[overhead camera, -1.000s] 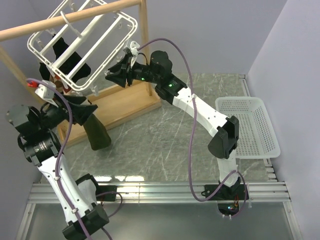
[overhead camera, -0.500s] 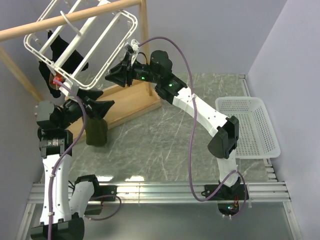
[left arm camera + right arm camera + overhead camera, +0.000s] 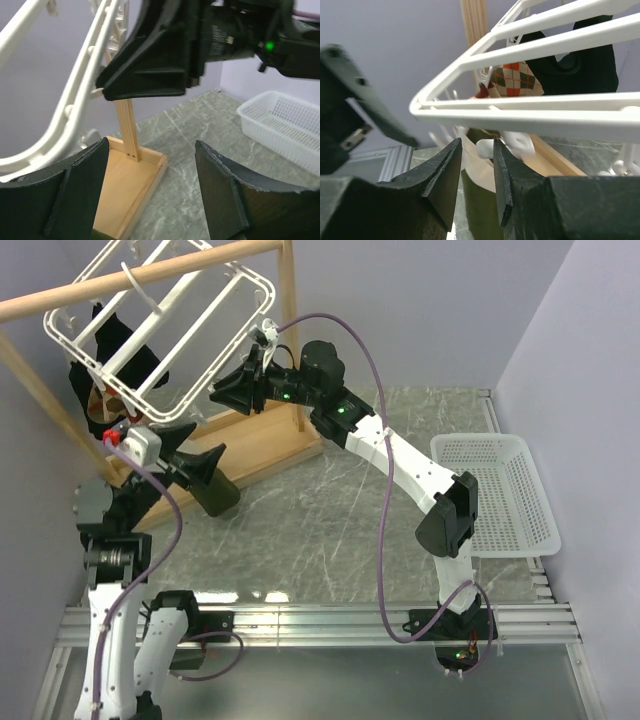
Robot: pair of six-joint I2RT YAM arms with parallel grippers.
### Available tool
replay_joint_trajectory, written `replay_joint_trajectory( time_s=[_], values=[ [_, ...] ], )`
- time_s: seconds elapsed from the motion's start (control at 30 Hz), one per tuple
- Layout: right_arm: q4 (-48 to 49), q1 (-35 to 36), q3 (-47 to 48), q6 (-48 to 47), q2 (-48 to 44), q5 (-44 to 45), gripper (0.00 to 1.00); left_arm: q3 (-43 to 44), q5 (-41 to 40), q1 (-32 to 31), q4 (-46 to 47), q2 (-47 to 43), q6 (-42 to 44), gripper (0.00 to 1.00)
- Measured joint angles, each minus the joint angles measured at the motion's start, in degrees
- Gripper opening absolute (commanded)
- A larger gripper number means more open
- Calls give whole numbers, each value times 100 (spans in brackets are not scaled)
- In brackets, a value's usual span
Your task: Clip the underwear to the hanger
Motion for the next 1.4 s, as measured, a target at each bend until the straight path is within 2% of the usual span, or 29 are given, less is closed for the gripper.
replay_joint_trajectory(
  time_s=[0.27, 0.4, 0.53, 0.67, 0.77, 0.83, 0.9, 1.0, 1.13, 1.2, 1.3, 1.4],
  values=[
    [-9, 0, 0, 74, 0, -2, 39, -72, 181, -17, -1213, -1036, 1075, 80],
    [-17, 0, 0, 146, -2, 11, 42, -293, 94, -17, -1718, -1423, 1464, 80],
    [-114, 0, 0, 177, -26, 83, 49, -413, 31, -17, -1971, -1215, 1738, 81],
    [-232, -39, -76, 227, -155, 251, 60, -221, 66, -164, -2017, -341, 1829, 82],
    [-262, -109, -116, 317, -278, 376, 64, 120, -216, -944, -2059, 496, 1878, 84],
    [-282, -192, -116, 363, -339, 485, 64, 195, -699, -1873, -2072, 874, 1945, 84],
    [-337, -293, -116, 411, -415, 621, 64, 195, -1360, -3101, -2151, 1110, 1982, 85],
    [-444, -413, -118, 481, -566, 826, 65, 181, -2109, -4317, -2157, 1285, 1950, 86],
    [-503, -518, -181, 579, -811, 1008, 65, 170, -3268, -5193, -2035, 1325, 1843, 91],
    [-535, -535, -236, 586, -931, 1051, 65, 83, -3976, -5619, -1779, 1340, 1864, 99],
    [-551, -573, -271, 581, -1051, 1123, 66, -144, -5003, -6067, -1228, 1434, 2133, 99],
    [-597, -629, -304, 557, -1108, 1200, 66, -385, -5880, -6214, -691, 1517, 2627, 99]
  ],
)
